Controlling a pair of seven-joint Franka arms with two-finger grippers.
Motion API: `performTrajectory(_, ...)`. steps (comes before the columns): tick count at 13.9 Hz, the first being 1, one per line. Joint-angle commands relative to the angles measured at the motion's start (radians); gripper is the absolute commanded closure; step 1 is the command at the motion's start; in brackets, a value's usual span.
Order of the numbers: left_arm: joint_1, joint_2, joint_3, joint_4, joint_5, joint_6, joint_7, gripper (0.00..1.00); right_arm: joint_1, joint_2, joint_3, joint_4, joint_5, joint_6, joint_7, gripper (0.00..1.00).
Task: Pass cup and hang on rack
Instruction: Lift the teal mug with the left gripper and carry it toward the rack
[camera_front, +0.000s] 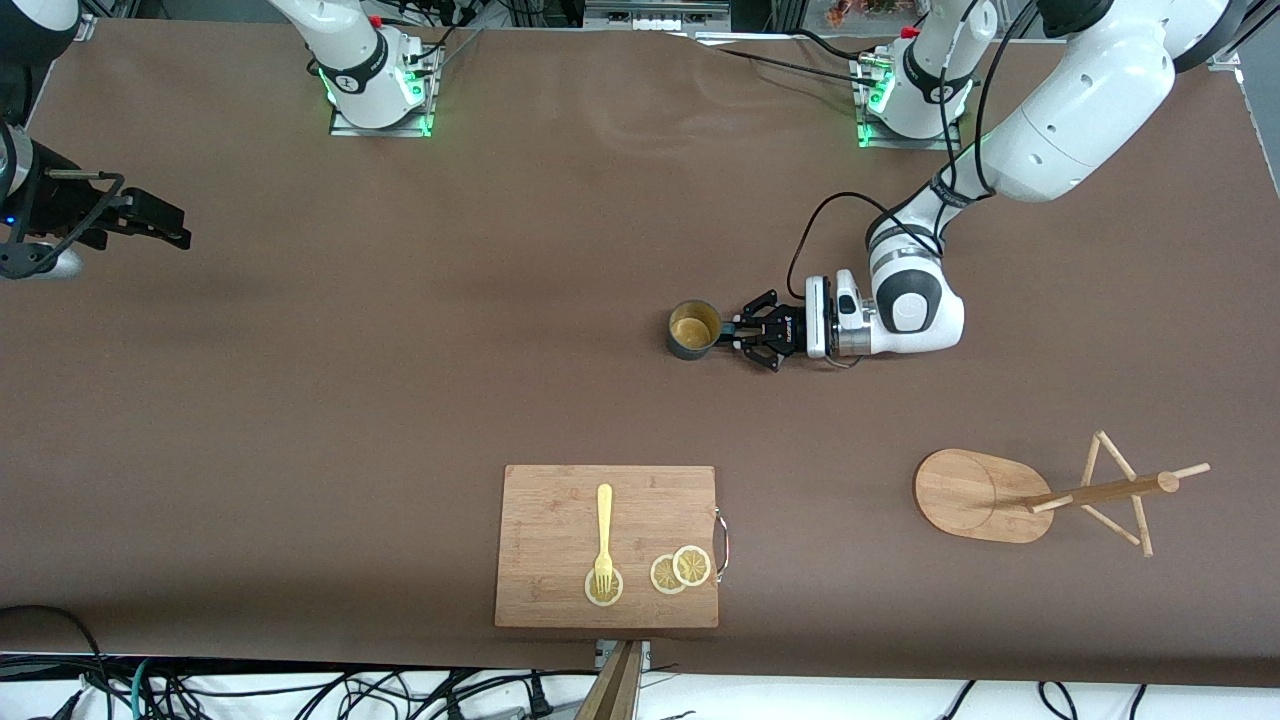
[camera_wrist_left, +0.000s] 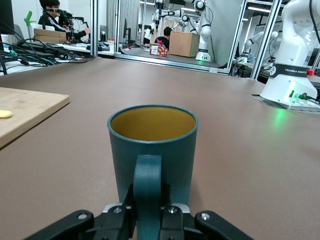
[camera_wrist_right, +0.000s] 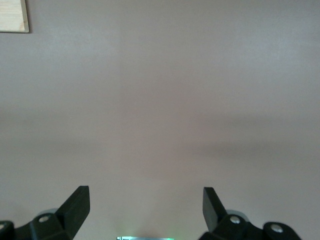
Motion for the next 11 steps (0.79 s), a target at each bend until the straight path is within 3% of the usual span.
performTrajectory(1,0.041,-0.098,-0.018,-0.048,-0.014,-0.004,0.022,1.0,0.001,0.003,0.001,0.015,0.001,0.017,0.008,0.0)
performTrajectory(6,0.216,-0.315,-0.045,-0.228,-0.004,-0.12,-0.193,1.0,0.001,0.004,-0.001,0.011,0.002,0.04,0.008,0.0)
performTrajectory(11,0.497,-0.425,-0.047,-0.236,0.206,-0.416,-0.546,1.0,0.001,0.004,0.002,0.014,0.002,0.044,0.012,0.0)
